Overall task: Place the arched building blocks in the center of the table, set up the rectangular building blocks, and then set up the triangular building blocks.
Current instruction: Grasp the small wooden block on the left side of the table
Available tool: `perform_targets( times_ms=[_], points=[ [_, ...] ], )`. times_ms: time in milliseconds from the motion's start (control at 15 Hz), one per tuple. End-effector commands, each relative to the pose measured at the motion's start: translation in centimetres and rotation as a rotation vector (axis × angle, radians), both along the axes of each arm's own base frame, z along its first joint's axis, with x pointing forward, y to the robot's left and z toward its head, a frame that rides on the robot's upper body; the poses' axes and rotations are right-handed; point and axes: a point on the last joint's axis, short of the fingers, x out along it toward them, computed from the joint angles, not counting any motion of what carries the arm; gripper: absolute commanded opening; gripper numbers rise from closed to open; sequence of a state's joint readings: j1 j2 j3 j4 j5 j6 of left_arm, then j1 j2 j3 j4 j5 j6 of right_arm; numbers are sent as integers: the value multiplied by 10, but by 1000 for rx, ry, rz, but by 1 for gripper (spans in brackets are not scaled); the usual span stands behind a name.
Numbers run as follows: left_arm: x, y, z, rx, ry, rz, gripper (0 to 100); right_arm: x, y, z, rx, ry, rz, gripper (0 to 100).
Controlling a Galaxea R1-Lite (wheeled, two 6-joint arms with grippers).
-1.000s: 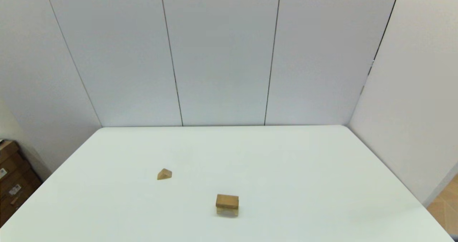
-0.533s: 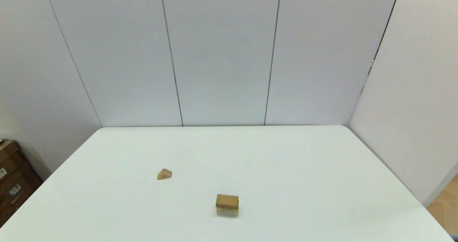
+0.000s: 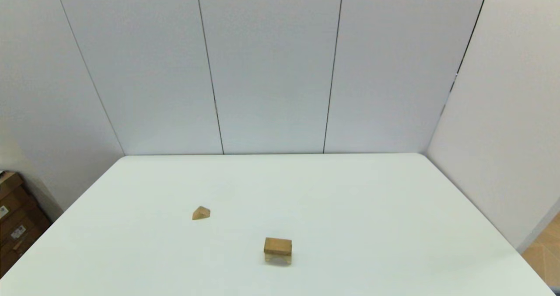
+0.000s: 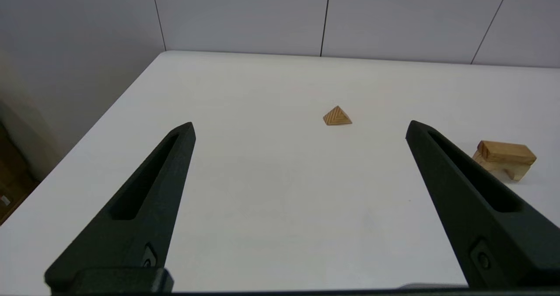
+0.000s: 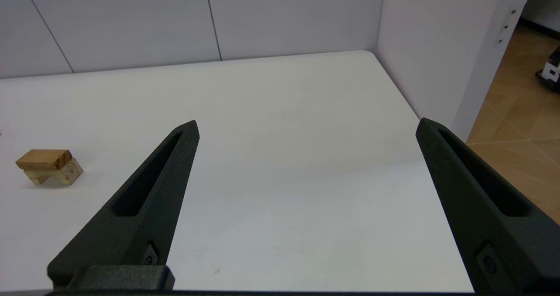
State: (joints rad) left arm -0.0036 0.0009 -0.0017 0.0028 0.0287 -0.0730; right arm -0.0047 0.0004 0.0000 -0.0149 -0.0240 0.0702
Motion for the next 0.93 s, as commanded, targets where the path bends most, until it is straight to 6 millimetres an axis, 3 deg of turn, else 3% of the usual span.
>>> perform_targets(
  times_ms=[67,133,267,400,533,733,933],
  points=[
    [0,-1,31,-7,-16,-40,100,0,0,0,0,-1,0,100],
    [3,-2,46,-8,-8,-62,100,0,0,0,0,-1,0,100],
    [18,-2,98,-21,12,-46,100,0,0,0,0,-1,0,100],
    [49,-1,148,-24,56,-60,100,0,0,0,0,-1,0,100],
    [84,1,178,-25,210,-96,100,0,0,0,0,-1,0,100],
    [138,6,187,31,577,-110,100,0,0,0,0,-1,0,100],
    [186,11,163,38,884,-148,100,0,0,0,0,-1,0,100]
  ],
)
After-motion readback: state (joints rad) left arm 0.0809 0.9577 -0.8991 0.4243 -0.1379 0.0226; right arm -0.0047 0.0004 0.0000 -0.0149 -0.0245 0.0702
